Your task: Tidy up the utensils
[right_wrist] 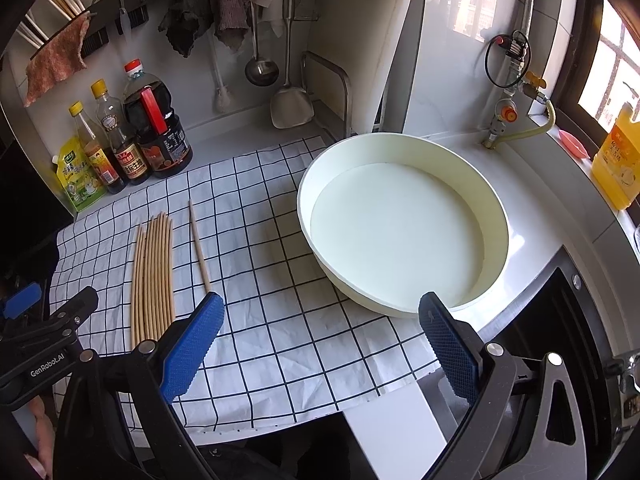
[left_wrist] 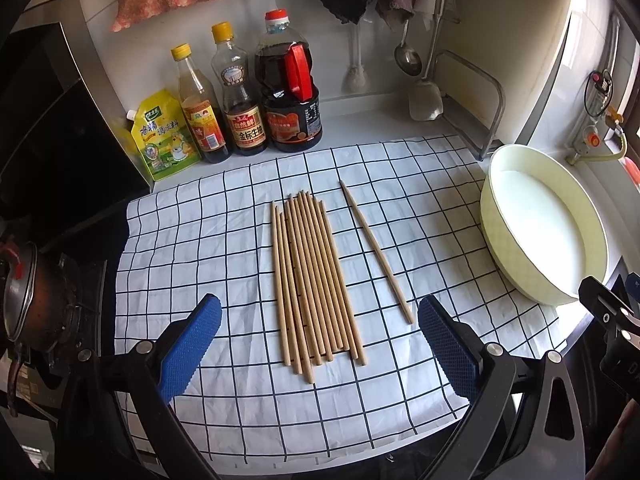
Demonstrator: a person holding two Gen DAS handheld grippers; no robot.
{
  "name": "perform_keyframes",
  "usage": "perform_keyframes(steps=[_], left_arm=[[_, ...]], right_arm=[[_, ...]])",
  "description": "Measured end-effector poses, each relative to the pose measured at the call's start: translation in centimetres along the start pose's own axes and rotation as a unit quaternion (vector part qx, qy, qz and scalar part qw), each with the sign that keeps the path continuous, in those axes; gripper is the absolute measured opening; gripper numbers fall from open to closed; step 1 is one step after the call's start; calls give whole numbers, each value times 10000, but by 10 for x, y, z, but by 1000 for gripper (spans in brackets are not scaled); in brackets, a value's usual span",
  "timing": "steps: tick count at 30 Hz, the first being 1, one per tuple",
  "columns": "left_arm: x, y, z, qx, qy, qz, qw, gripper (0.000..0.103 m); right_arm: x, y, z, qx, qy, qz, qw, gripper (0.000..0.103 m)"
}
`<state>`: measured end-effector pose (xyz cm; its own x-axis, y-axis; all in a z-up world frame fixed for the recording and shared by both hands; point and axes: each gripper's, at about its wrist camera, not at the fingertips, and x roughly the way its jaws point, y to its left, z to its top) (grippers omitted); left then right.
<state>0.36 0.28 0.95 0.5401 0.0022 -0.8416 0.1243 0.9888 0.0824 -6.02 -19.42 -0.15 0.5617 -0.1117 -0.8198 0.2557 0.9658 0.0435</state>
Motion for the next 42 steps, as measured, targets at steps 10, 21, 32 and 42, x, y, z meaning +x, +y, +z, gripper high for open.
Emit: perform_keyframes(steps=[10,21,32,42], left_arm=[[0,0,-1,26,14,25,10000,97],[-1,2,0,-12,-14,-30,10000,97],[-2,14,6,-10,112,58,9999,97],[36,59,-13,-218,103,630,9977,97]], right_arm=[[0,1,0,-10,-15,-13,10000,94],[0,4,0,-62,-19,34,10000,94],[2,12,1,-224,-86,282,9993,94],[27,61,-12,-1162,-171,1253,9851,93]])
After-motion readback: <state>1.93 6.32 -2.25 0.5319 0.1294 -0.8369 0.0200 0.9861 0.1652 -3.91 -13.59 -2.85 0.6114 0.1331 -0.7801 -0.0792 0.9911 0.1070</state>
